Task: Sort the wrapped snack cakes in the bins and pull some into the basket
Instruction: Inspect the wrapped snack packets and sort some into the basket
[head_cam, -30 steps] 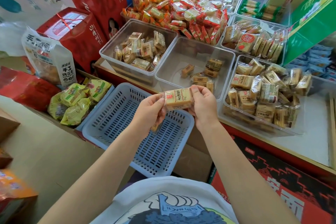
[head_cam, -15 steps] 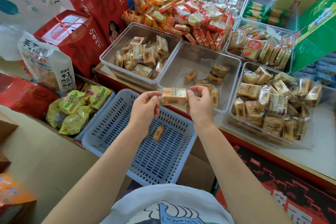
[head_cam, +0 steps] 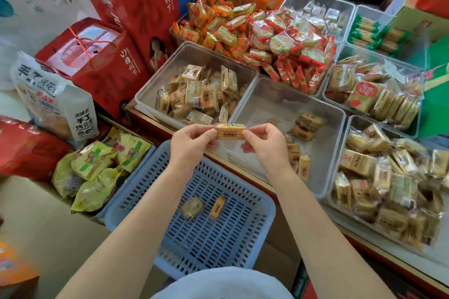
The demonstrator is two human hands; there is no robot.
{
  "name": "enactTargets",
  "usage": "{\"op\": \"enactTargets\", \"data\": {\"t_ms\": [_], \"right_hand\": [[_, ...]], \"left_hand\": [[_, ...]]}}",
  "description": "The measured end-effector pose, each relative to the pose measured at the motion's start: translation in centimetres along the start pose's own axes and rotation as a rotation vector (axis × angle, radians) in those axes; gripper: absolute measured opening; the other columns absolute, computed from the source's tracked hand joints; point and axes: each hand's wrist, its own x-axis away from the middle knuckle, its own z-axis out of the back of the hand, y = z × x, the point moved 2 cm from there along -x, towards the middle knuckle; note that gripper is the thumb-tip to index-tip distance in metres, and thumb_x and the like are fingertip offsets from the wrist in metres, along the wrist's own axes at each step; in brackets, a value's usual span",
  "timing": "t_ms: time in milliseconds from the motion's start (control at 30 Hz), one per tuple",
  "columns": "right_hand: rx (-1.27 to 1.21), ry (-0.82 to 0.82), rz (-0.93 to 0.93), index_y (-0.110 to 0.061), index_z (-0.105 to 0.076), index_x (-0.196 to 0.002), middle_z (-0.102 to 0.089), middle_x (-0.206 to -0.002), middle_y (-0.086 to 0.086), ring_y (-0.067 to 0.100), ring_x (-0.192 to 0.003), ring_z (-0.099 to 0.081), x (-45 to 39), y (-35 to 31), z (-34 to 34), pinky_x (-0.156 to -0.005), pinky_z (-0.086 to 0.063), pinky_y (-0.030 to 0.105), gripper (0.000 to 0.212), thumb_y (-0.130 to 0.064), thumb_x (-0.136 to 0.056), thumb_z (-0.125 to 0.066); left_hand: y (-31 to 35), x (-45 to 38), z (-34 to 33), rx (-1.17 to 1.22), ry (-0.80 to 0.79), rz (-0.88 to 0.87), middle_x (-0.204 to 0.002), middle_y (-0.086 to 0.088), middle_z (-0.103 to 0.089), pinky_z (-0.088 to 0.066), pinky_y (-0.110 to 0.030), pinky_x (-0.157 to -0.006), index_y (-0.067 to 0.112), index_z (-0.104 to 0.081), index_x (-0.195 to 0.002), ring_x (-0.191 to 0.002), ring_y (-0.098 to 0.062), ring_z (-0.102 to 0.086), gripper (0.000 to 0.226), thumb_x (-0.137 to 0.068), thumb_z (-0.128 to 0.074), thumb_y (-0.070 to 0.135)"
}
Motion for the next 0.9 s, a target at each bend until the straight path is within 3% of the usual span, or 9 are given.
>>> {"op": "enactTargets", "data": {"t_ms": [200,300,367,433,567,667,733,833,900], "right_hand": [[0.08,0.014,0.096,-0.017,-0.061,-0.089,-0.071,-0.09,0.007,0.017,-0.078,-0.073,-5.9,-1.7,-3.8,-0.072,-0.061,0.028,0.012,-0.011,-0.098,-0.065],[0.241,-0.018,0.174,-0.019,-0.063,-0.095,-0.068,-0.097,-0.001,0.014,-0.093,-0.065,-9.3,-1.2,-5.4,-0.08,-0.052,0.028,0.008,-0.013,-0.1,-0.061],[0.447,-0.078,0.169,-0.016,-0.069,-0.106,-0.06,-0.112,0.002,0.019,-0.109,-0.056,-11.3,0.2,-6.0,-0.087,-0.039,0.023,0.01,-0.017,-0.101,-0.06],[0.606,-0.135,0.109,-0.017,-0.072,-0.117,-0.049,-0.12,0.009,0.026,-0.121,-0.045,-12.5,2.0,-5.9,-0.093,-0.03,0.022,0.021,-0.02,-0.101,-0.06],[0.513,-0.148,0.123,-0.025,-0.07,-0.125,-0.041,-0.108,0.003,0.021,-0.105,-0.048,-12.1,3.6,-4.8,-0.094,-0.042,0.023,0.028,-0.017,-0.101,-0.058],[0.409,-0.062,0.145,-0.022,-0.065,-0.127,-0.044,-0.109,0.001,0.007,-0.091,-0.049,-11.1,4.2,-2.3,-0.082,-0.039,0.004,0.03,-0.011,-0.101,-0.056],[0.391,0.011,0.099,-0.019,-0.062,-0.129,-0.047,-0.116,0.001,0.006,-0.096,-0.05,-10.9,5.2,0.3,-0.086,-0.04,0.006,0.031,-0.01,-0.099,-0.057],[0.401,0.113,-0.014,-0.017,-0.06,-0.13,-0.049,-0.123,0.001,0.01,-0.108,-0.05,-11.2,7.4,4.9,-0.097,-0.043,0.026,0.034,-0.011,-0.096,-0.061],[0.382,0.149,-0.088,-0.016,-0.059,-0.132,-0.049,-0.129,0.002,0.013,-0.115,-0.05,-11.4,8.6,7.7,-0.095,-0.039,0.025,0.036,-0.014,-0.096,-0.063]], "left_hand": [[0.4,-6.1,0.9,-0.117,0.11,-0.079,-0.084,-0.003,-0.077,-0.062,-0.032,-0.075,0.013,-0.074,-0.092,-0.079,-0.018,-0.075,0.005,-0.095,-0.072,0.009],[-0.3,-8.5,1.5,-0.335,0.142,-0.172,-0.088,0.003,-0.07,-0.053,-0.013,-0.072,0.017,-0.073,-0.091,-0.081,-0.01,-0.067,0.006,-0.093,-0.073,0.012],[-1.7,-9.8,1.9,-0.567,0.072,-0.2,-0.089,0.005,-0.061,-0.042,-0.008,-0.071,0.017,-0.075,-0.089,-0.083,-0.006,-0.057,0.002,-0.091,-0.077,0.017],[-3.6,-10.5,1.8,-0.722,-0.041,-0.126,-0.092,0.003,-0.054,-0.039,-0.018,-0.077,0.019,-0.078,-0.088,-0.09,-0.013,-0.053,0.004,-0.088,-0.079,0.023],[-4.8,-9.8,1.0,-0.8,0.064,-0.271,-0.091,-0.001,-0.05,-0.04,-0.034,-0.08,0.013,-0.077,-0.087,-0.093,-0.024,-0.05,0.011,-0.088,-0.079,0.024],[-4.0,-8.4,-1.7,-0.824,0.146,-0.47,-0.099,-0.007,-0.055,-0.031,-0.028,-0.087,0.011,-0.073,-0.088,-0.098,-0.024,-0.051,0.017,-0.088,-0.071,0.028],[-4.2,-7.4,-4.9,-0.82,0.013,-0.553,-0.109,-0.009,-0.06,-0.029,-0.028,-0.092,0.012,-0.073,-0.094,-0.108,-0.023,-0.051,0.026,-0.089,-0.062,0.035],[-6.0,-5.9,-9.6,-0.919,-0.242,-0.583,-0.127,-0.013,-0.062,-0.03,-0.041,-0.107,0.012,-0.073,-0.108,-0.124,-0.029,-0.053,0.041,-0.09,-0.054,0.043],[-7.5,-5.3,-11.7,-1.036,-0.34,-0.538,-0.141,-0.016,-0.059,-0.022,-0.047,-0.116,0.012,-0.07,-0.123,-0.136,-0.034,-0.049,0.054,-0.092,-0.046,0.05]]}}
